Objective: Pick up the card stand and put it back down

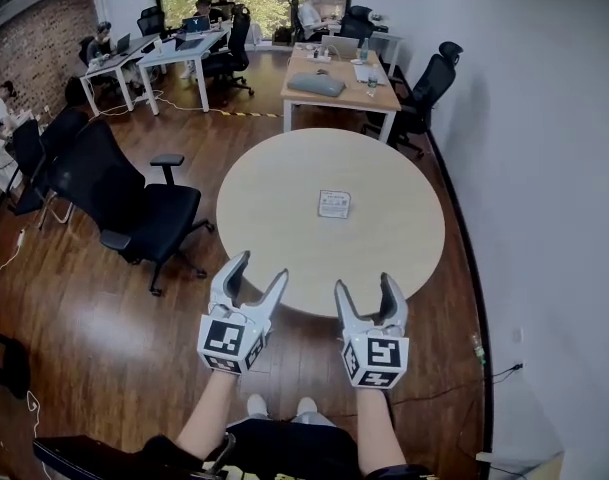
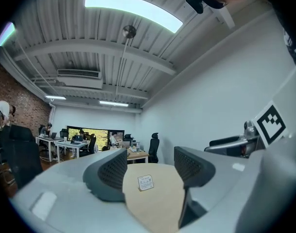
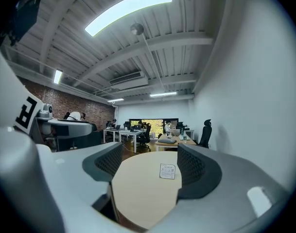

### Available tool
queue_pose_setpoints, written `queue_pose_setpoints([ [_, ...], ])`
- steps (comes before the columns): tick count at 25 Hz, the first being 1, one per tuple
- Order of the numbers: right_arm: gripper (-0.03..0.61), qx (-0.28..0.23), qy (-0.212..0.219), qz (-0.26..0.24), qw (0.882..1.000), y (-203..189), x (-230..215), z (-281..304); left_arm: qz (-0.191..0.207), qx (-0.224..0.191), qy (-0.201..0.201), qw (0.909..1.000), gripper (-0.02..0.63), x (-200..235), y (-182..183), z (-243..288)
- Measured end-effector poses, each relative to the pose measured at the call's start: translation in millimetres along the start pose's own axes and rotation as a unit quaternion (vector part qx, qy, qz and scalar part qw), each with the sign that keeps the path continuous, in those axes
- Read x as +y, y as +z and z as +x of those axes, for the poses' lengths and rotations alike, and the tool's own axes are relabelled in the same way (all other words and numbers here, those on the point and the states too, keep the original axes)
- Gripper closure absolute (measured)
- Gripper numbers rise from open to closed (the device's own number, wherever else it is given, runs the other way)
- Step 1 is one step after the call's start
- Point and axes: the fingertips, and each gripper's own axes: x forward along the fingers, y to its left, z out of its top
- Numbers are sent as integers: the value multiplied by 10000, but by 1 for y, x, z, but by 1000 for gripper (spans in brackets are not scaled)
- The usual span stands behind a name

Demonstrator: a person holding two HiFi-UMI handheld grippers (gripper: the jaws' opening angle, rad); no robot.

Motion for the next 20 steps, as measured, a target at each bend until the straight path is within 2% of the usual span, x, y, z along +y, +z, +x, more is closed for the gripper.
queue_pose_setpoints([
  [5, 229, -127, -94, -34, 9999, 10, 18, -14, 133, -111, -1, 9998, 324, 2, 12, -20],
  [13, 229, -216, -222, -130, 9994, 19, 25, -37, -29, -117, 1, 9999, 328, -1, 12, -40],
  [20, 229, -131, -169, -180, 9996, 14, 45, -44, -52, -168, 42, 9998, 341, 7, 2, -57],
])
